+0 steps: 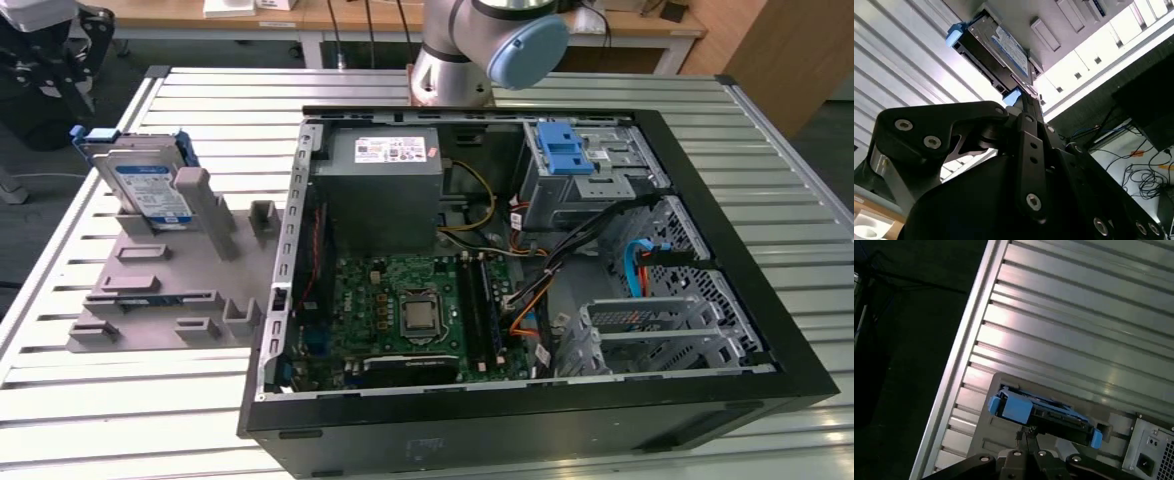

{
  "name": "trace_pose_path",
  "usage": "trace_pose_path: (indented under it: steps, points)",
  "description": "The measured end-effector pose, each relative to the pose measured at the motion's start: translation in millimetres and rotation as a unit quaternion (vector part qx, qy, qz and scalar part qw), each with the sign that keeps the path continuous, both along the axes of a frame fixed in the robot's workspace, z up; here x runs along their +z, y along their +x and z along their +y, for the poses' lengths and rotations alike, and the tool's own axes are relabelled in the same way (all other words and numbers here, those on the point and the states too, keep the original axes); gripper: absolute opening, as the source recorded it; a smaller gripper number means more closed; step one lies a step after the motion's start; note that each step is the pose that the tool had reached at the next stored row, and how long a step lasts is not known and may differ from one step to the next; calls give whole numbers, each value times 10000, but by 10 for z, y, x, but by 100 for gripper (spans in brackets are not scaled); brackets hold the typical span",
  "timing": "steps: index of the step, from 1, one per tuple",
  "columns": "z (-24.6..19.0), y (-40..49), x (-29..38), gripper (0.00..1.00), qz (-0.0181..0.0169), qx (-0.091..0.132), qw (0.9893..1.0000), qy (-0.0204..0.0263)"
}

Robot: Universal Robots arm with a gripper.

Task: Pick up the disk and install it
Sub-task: 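Pick up the disk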

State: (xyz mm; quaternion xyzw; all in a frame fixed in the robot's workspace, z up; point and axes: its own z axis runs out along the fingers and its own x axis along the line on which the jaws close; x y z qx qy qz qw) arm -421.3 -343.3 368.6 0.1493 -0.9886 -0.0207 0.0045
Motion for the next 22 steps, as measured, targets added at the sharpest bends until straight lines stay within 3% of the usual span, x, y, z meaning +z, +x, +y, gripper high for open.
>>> trace_pose_path:
  steps: [6,11,22]
  points:
    - [0,0,-1,11,0,280,9996,0]
    - [0,0,-2,11,0,514,9987,0]
    - [0,0,-4,11,0,1022,9948,0]
